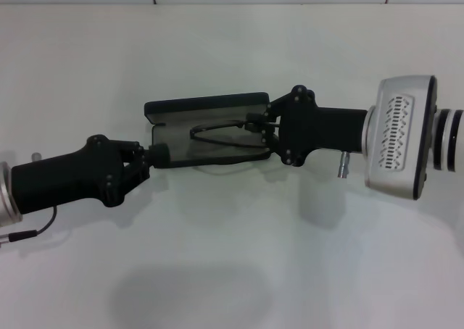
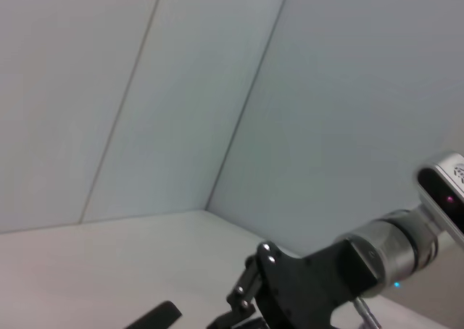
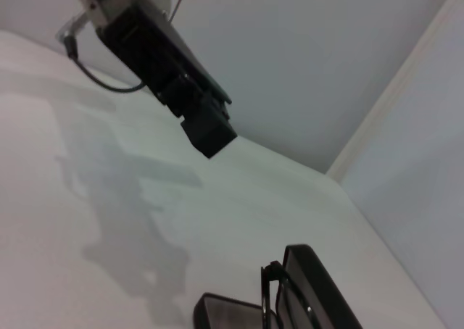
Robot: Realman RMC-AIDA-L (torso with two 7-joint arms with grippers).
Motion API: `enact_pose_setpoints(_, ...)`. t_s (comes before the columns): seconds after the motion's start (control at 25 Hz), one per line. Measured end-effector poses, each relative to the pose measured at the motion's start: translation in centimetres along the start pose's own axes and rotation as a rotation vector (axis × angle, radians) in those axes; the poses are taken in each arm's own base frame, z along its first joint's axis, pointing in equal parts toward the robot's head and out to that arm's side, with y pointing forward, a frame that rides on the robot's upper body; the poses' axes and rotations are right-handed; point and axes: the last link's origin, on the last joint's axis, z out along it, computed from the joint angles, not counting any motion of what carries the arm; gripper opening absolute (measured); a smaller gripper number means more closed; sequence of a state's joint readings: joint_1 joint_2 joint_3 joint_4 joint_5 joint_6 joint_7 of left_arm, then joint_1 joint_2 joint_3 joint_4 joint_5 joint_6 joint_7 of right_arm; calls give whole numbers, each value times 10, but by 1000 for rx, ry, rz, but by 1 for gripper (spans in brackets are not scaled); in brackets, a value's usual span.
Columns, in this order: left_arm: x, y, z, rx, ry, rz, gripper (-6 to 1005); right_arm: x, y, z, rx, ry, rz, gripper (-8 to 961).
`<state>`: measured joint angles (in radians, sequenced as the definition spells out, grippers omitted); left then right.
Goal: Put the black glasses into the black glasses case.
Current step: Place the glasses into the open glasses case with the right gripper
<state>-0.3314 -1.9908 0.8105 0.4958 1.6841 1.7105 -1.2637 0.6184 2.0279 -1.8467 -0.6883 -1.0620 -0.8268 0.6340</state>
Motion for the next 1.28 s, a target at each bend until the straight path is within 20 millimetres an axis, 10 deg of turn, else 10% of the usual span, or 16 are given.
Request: enact_pose_setpoints(1.28, -3, 3, 7, -28, -19, 0, 3, -5, -2, 17, 66, 31, -230, 101)
